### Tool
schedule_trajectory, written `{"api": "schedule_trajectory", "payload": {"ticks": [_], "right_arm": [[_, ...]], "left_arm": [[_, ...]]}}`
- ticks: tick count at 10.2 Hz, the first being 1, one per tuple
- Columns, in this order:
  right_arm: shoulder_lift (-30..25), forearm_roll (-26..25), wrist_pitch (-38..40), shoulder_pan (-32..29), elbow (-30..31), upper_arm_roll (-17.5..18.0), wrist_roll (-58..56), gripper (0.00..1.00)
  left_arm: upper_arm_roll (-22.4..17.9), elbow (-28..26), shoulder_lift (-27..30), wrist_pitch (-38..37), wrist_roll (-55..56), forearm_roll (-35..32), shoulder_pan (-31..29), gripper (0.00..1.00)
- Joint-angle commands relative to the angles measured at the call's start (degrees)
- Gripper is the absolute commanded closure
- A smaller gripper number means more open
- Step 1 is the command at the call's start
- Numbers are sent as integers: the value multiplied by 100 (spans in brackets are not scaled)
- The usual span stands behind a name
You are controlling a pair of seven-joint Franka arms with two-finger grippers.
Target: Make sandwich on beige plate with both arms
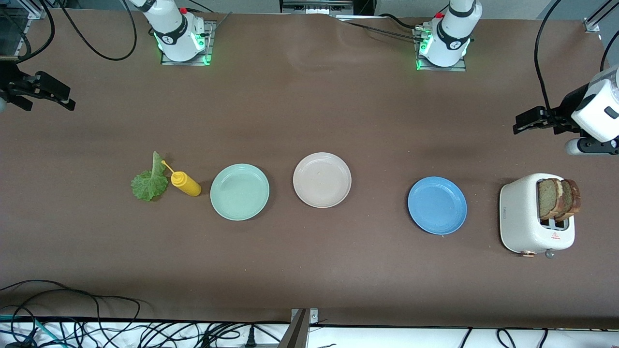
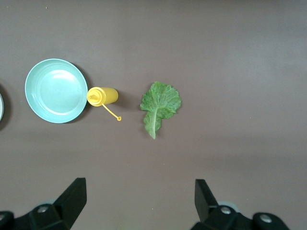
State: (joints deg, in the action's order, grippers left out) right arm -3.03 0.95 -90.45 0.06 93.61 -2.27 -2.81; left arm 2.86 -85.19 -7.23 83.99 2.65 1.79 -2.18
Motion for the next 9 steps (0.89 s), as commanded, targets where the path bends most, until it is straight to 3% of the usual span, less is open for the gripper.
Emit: {"api": "schedule_trajectory", "payload": {"ticks": [1,9], "right_arm": [[-31,89,124,-50,-98,16,35,0],[-31,89,133,-50,-98,16,26,0]], "left_arm": [[4,170,-86,-49,-142,-21,-37,0],[-5,433,-77,-58,-134,-21,-55,0]]}}
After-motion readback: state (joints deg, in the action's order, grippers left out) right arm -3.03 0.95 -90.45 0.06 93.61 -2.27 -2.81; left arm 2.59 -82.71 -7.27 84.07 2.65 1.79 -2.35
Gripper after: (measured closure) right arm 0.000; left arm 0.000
